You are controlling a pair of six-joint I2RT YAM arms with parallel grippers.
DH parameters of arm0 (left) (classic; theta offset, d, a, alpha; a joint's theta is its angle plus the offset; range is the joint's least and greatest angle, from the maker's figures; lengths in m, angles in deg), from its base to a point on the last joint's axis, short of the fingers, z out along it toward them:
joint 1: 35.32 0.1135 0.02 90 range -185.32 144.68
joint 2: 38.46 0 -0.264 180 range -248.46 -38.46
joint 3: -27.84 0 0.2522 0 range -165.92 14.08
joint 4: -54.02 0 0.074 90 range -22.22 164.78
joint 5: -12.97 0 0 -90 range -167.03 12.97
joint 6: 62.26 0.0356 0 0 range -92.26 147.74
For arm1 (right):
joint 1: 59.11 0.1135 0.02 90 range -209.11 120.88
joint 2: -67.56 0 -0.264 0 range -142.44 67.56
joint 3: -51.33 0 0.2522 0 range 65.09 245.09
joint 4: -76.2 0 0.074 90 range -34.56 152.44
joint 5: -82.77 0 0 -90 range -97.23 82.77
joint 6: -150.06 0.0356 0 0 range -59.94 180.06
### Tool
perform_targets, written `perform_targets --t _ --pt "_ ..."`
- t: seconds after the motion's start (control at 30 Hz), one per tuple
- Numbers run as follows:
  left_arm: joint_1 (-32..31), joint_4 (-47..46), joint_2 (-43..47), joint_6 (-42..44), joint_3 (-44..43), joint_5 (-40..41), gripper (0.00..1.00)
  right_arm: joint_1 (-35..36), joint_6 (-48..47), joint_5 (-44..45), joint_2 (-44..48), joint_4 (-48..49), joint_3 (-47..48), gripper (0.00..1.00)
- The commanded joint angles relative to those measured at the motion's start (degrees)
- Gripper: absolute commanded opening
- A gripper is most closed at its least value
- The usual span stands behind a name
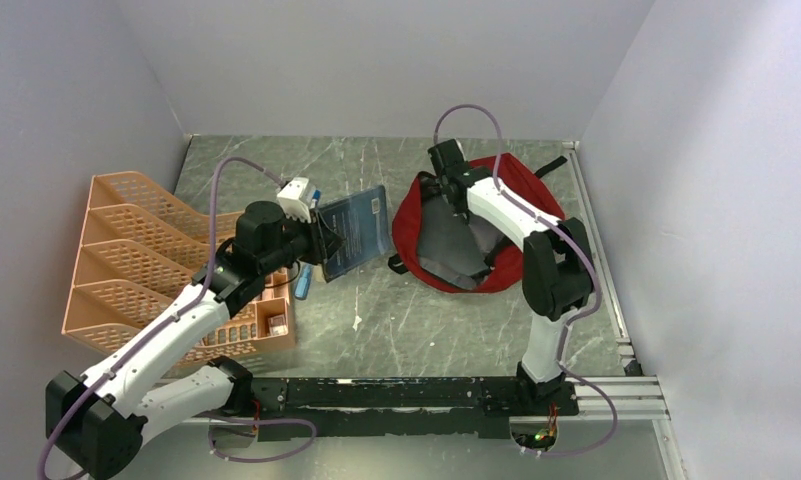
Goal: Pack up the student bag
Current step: Place the book in the student bag.
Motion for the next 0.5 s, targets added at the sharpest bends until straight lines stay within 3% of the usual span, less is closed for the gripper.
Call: perform_targets --t 0.0,0.3,0.47 --pt "0.2 -6.0 -0.5 -3.5 -5.9 -4.2 0.05 0.5 5.5 -14.7 4.5 0.0 3.1 0.0" --pt "-0.6 -13.0 -4.1 -12.9 -5.2 -6.8 0.05 0.5 10.8 -25.0 8.0 1.2 4.9 0.0" --pt "-1.3 -15.2 -6.4 -19.3 -3.4 -4.3 0.05 0.5 13.8 -24.7 9.1 -0.9 7.4 0.0"
